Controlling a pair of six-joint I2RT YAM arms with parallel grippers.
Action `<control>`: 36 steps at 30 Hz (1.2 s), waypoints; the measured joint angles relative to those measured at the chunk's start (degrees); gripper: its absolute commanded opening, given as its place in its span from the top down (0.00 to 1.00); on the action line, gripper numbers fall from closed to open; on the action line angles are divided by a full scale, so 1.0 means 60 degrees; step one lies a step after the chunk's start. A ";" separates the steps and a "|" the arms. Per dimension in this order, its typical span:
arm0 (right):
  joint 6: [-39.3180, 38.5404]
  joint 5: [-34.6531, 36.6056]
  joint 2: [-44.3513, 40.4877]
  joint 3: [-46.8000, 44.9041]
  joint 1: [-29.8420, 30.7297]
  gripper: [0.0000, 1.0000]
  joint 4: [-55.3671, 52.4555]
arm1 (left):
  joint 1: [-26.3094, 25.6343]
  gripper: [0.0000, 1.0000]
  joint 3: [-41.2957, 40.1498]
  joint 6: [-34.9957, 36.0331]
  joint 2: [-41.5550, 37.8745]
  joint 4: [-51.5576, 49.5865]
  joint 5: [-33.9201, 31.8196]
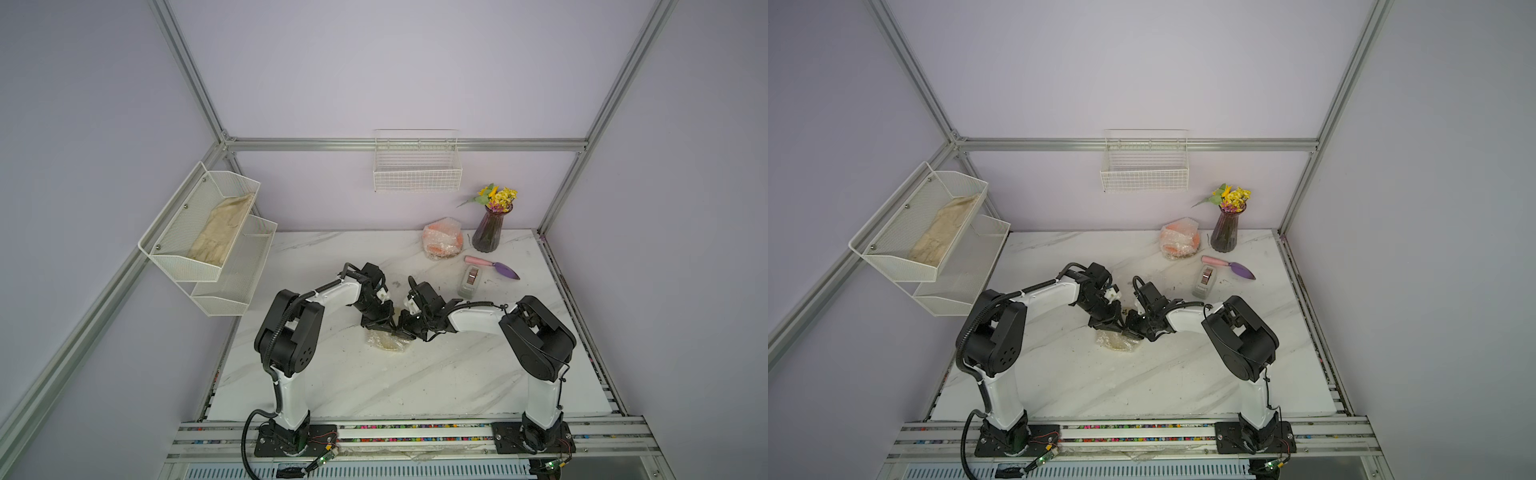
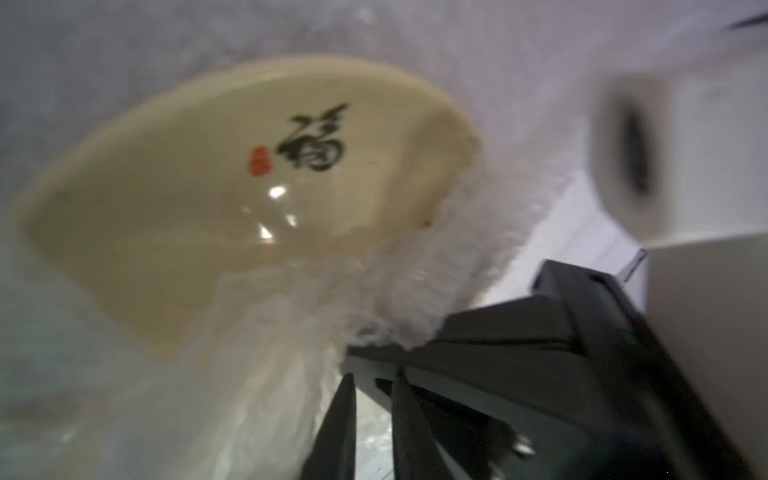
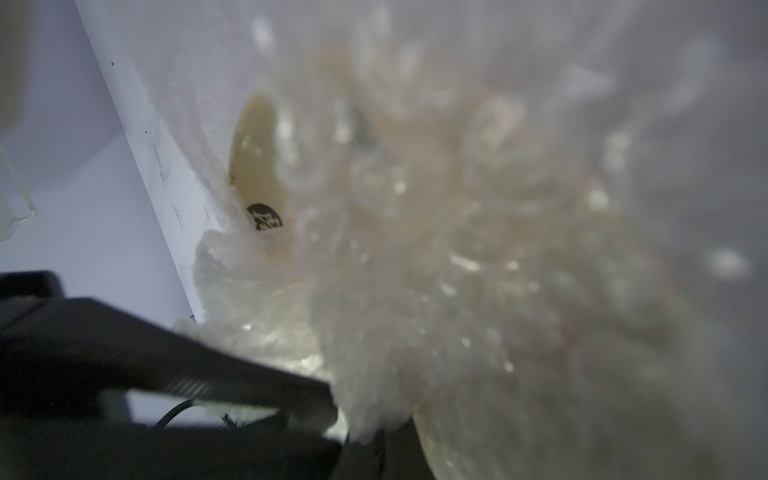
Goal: Wrap dinner plates in bubble wrap
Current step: Wrap the plate in the bubble wrap.
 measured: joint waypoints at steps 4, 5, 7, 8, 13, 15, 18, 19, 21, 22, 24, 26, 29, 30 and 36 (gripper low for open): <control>-0.0033 0.0069 0.0000 0.0073 0.0036 1.00 -0.0102 | -0.0029 0.87 -0.0047 0.0142 0.0066 -0.0197 -0.0608; -0.0044 0.0109 0.0000 0.0095 0.0036 1.00 -0.0131 | -0.0066 0.87 -0.0047 0.0157 0.0062 -0.0215 -0.0783; -0.0076 0.0168 0.0000 0.0164 0.0044 0.84 -0.0237 | -0.0149 0.87 -0.0033 0.0222 0.0040 -0.0288 -0.1060; -0.0095 0.0182 0.0000 0.0208 0.0051 0.77 -0.0295 | -0.0171 0.87 -0.0025 0.0248 0.0040 -0.0310 -0.1137; -0.0262 0.0113 -0.0229 0.0543 -0.0284 0.55 -0.0739 | -0.0186 0.87 -0.0011 0.0430 0.0044 -0.0401 -0.1413; -0.0306 0.0007 -0.0386 0.0612 -0.0783 0.53 -0.0874 | -0.0186 0.88 -0.0015 0.0499 0.0044 -0.0404 -0.1417; -0.0386 -0.0277 -0.0426 0.0787 -0.1967 0.52 -0.0943 | -0.0186 0.88 -0.0018 0.0634 0.0044 -0.0404 -0.1424; -0.0444 -0.0335 -0.0423 0.0816 -0.2422 0.51 -0.0962 | -0.0186 0.88 -0.0025 0.0648 0.0044 -0.0397 -0.1424; -0.0586 -0.0386 -0.0386 0.0900 -0.3217 0.49 -0.1056 | -0.0182 0.88 -0.0044 0.0674 0.0040 -0.0382 -0.1424; -0.0703 -0.0390 -0.0328 0.0976 -0.3595 0.48 -0.1093 | -0.0182 0.88 -0.0062 0.0674 0.0036 -0.0372 -0.1424; -0.0900 -0.0463 -0.0066 0.1246 -0.4124 0.47 -0.1133 | -0.0182 0.88 -0.0113 0.0674 0.0004 -0.0321 -0.1424; -0.1078 -0.0619 0.0379 0.1621 -0.4379 0.47 -0.1104 | -0.0182 0.88 -0.0160 0.0674 -0.0029 -0.0266 -0.1421; -0.1286 -0.0998 0.1173 0.2160 -0.4422 0.47 -0.1078 | -0.0182 0.88 -0.0204 0.0670 -0.0058 -0.0215 -0.1413; -0.1290 -0.1177 0.1402 0.2255 -0.4404 0.47 -0.1016 | -0.0182 0.88 -0.0226 0.0670 -0.0073 -0.0189 -0.1413; -0.1443 -0.1220 0.1534 0.2339 -0.4350 0.67 -0.0856 | -0.0182 0.88 -0.0321 0.0663 -0.0131 -0.0087 -0.1410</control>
